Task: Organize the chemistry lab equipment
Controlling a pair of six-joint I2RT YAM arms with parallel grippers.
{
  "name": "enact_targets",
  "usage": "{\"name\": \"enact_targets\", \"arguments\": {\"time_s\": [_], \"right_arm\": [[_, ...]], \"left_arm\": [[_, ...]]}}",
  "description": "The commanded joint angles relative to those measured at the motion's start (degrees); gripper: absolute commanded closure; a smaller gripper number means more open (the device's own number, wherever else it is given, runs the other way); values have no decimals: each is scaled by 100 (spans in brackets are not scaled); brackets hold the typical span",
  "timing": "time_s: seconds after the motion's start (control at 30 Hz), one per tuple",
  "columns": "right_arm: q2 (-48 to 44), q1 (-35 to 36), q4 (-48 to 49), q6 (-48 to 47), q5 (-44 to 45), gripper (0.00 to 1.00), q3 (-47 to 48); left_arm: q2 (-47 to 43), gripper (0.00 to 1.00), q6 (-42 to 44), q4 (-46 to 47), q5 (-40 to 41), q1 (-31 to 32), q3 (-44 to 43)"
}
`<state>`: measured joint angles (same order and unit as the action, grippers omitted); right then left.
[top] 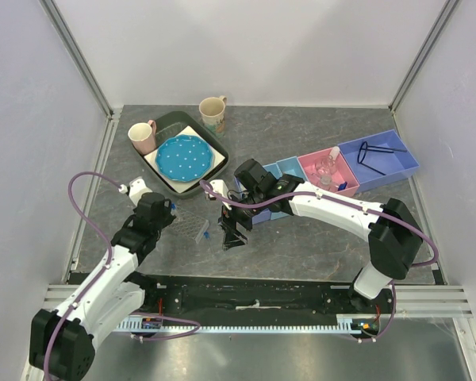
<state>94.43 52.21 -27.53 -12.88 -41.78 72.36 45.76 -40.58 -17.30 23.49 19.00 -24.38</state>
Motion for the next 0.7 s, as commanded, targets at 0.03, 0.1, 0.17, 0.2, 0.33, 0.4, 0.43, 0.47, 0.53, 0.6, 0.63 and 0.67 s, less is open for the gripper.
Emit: {"name": "enact_targets", "arguments": {"time_s": [0.03, 0.1, 0.17, 0.2, 0.33, 0.4, 0.43, 0.47, 0.53, 0.6, 0.63, 0.67], "right_arm": [[-109, -26, 72, -100, -199, 11, 191], [-101, -44, 72, -91, -216, 11, 191], [-100, -35, 63, -91, -225, 11, 191], [-101, -35, 63, -100, -225, 11, 182], [-109, -44, 72, -100, -216, 11, 165], [-109, -44, 72, -100, -216, 11, 156], [-118, -35, 72, -100, -217, 11, 147], [-118, -44, 72, -100, -225, 11, 138], [-83, -35, 98, -48, -260, 11, 121], [-57, -35, 194, 22, -383, 11, 86], [-48, -26, 247, 127, -427, 11, 16], [-48, -17, 309, 189, -462, 11, -20]], "left_arm": [[-93, 76, 147, -221, -63, 33, -128], [-120, 71, 129, -230, -98, 33, -119], [-181, 69, 94, -239, -142, 24, -84], [-199, 67, 85, -239, -160, 33, -93], [-278, 65, 85, -291, -239, 33, -102], [-330, 65, 76, -326, -248, 33, -146], [-392, 65, 76, -379, -248, 24, -181], [-436, 64, 85, -405, -248, 24, -207], [-524, 60, 68, -502, -266, 33, -303], [-725, 53, 59, -643, -292, 24, -365], [-804, 52, 76, -687, -301, 33, -418], [-953, 48, 85, -757, -301, 33, -436]]}}
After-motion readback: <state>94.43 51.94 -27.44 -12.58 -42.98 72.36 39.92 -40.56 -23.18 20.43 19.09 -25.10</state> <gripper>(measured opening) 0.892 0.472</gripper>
